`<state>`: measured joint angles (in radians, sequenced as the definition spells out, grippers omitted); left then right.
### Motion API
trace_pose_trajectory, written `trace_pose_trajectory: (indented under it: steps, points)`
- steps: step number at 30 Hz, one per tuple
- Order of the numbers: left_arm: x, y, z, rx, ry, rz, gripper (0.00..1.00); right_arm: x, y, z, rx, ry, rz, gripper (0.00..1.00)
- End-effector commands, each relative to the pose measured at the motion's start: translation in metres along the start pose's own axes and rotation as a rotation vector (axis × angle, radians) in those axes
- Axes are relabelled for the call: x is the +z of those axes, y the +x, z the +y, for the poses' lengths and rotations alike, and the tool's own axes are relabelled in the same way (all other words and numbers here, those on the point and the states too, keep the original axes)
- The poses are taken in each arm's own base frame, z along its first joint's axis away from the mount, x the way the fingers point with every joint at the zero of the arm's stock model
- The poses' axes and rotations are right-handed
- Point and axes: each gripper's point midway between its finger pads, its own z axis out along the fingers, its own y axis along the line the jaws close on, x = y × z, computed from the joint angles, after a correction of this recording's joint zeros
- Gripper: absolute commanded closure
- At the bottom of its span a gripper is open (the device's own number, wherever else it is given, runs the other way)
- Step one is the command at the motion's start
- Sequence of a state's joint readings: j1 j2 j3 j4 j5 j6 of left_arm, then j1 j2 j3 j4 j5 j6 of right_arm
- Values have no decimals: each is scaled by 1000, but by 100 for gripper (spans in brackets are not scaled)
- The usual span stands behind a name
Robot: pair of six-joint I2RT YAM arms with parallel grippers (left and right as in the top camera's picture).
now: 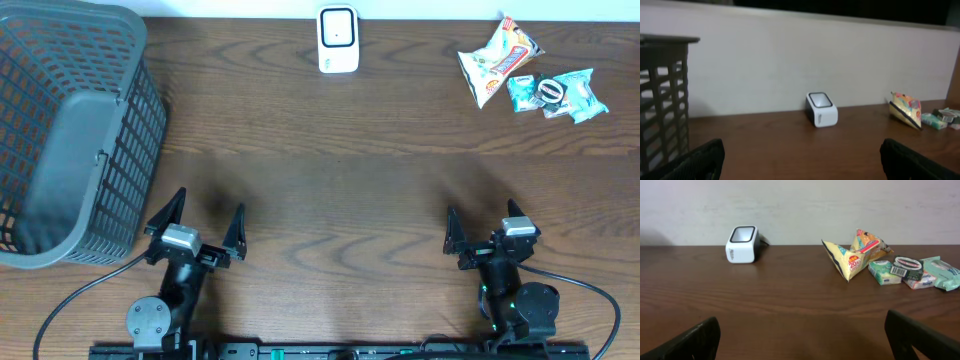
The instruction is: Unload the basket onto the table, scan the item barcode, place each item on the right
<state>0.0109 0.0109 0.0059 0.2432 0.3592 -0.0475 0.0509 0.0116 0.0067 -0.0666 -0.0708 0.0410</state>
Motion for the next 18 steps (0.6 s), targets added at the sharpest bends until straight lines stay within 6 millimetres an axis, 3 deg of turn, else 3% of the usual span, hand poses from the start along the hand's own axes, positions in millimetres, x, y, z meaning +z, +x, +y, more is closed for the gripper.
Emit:
trace_pose_trajectory:
  steps: [1, 9, 18]
  points:
    - [0, 8, 9, 1, -63, 27, 2, 0, 0, -2, 11, 12, -1, 1]
    - [-4, 43, 15, -33, -96, 165, 2, 0, 0, -2, 11, 13, -1, 1]
    - [-11, 68, 21, -54, -135, 269, 3, 0, 0, -2, 11, 13, -1, 1]
